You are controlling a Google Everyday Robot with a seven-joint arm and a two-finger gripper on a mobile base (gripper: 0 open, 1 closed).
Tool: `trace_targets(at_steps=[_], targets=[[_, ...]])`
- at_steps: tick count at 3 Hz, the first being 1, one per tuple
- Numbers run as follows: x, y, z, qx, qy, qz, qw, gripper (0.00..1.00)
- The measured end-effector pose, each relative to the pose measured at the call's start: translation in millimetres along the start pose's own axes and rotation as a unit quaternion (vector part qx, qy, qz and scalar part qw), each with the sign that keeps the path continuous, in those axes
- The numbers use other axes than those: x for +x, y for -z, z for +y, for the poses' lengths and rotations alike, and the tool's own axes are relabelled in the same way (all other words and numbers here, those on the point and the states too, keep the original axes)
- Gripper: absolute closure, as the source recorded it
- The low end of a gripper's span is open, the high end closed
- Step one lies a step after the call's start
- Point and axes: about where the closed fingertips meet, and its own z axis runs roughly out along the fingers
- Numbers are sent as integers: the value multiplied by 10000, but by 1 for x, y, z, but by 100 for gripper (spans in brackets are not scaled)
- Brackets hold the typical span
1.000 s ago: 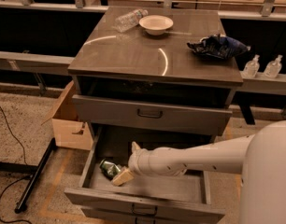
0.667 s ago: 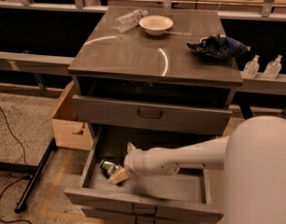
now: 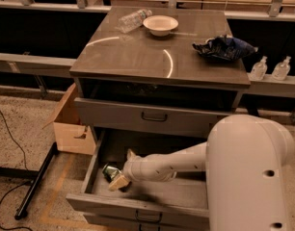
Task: Pick green can from middle drawer and place on counter
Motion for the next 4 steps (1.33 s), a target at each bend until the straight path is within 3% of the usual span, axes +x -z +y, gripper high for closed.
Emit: trace_targets(at_steps=[2,4], targets=[[17,-21,5,-26,28,261,9997,0],[27,-26,5,-37,23,310,9995,49]])
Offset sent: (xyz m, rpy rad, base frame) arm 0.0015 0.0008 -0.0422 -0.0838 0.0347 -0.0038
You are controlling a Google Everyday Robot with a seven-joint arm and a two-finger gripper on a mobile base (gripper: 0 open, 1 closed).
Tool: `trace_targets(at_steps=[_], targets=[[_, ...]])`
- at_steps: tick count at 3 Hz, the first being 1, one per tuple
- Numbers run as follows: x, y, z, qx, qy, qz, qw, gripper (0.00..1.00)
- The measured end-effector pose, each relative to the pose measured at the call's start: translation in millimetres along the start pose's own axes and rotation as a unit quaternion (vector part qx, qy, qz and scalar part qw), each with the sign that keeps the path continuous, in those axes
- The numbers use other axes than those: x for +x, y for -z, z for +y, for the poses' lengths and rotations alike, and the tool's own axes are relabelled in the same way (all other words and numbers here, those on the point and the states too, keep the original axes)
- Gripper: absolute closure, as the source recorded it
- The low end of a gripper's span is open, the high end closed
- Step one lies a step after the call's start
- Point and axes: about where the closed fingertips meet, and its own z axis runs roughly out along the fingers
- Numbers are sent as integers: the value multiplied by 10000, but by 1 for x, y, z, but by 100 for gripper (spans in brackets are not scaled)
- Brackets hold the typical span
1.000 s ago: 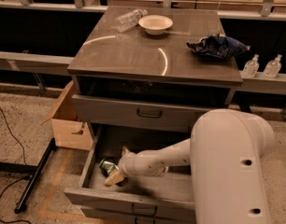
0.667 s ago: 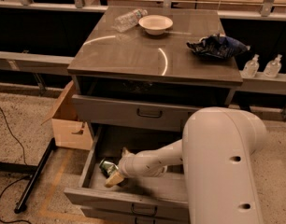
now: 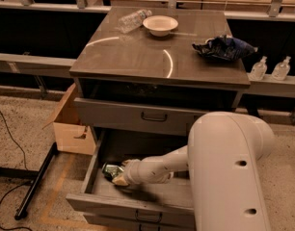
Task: Pick green can from middle drawer and place on counter
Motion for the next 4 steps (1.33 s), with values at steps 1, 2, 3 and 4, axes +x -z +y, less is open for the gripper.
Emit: trace_targets(at_steps=[1,2,3,4], targets=[[0,12,-4,46,6,-58,10000,73],[-12,61,-16,250,131,-271,9992,96],[-56,119,-34,341,526,-747,9952,100],[-97,181,-24,155,934,-1060,9899,100]])
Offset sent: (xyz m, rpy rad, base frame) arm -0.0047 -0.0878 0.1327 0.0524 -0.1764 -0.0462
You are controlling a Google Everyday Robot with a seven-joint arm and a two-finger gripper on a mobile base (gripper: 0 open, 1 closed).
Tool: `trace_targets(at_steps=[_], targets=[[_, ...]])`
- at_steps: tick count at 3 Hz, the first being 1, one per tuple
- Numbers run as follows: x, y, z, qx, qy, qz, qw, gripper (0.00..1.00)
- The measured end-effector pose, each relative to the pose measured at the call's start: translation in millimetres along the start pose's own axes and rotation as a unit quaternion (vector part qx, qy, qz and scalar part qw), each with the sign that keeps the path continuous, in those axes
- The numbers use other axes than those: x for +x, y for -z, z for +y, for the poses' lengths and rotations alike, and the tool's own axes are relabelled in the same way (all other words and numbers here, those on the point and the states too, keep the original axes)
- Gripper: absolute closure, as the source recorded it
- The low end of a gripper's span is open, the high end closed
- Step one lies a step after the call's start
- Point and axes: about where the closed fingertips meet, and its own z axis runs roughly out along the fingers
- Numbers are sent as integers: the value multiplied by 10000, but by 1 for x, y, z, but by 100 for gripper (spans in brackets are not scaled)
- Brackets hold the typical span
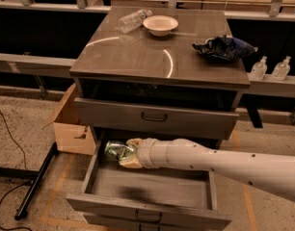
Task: Pick green can from middle drawer and place on counter
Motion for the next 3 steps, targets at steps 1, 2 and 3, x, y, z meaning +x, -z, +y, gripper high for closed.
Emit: trace_targets(at_steps=[1,2,3], targets=[[-47,75,-30,129,278,-216,9993,100],[-73,154,-59,272,451,-209,9984,100],[-105,199,-97,386,747,-214,9962,100]])
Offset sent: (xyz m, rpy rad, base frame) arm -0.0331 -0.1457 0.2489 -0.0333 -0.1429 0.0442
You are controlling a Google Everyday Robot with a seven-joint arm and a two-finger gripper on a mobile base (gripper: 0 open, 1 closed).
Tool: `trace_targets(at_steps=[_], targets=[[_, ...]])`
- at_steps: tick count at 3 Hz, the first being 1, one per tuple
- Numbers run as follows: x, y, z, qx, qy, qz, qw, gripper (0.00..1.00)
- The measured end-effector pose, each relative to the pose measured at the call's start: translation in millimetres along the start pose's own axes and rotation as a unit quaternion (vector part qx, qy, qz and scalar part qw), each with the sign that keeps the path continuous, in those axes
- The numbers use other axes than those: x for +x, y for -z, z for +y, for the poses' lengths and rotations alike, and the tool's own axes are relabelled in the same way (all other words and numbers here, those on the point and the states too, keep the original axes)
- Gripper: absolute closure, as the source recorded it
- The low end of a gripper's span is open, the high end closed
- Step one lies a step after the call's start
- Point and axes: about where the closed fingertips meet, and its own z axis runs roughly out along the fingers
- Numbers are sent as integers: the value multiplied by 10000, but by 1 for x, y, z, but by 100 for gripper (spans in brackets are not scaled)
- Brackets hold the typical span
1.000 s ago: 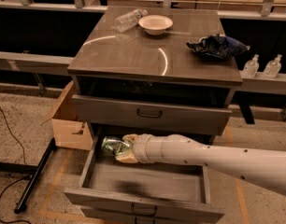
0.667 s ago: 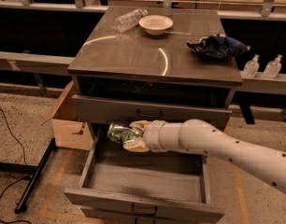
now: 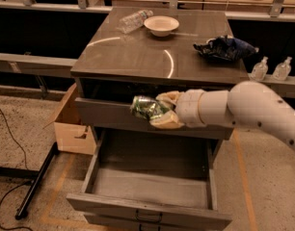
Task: Pick green can from middle drawer and place on counter
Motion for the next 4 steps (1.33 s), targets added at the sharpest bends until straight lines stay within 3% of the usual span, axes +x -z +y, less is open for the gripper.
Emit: trace_targets(at_steps=[2,3,4], targets=[[-70,18,-94,47,346,-211,9992,100],[-89,3,-134,249,264,-161,9992,100],[-86,-30,-171,567,21,-29,9984,100]])
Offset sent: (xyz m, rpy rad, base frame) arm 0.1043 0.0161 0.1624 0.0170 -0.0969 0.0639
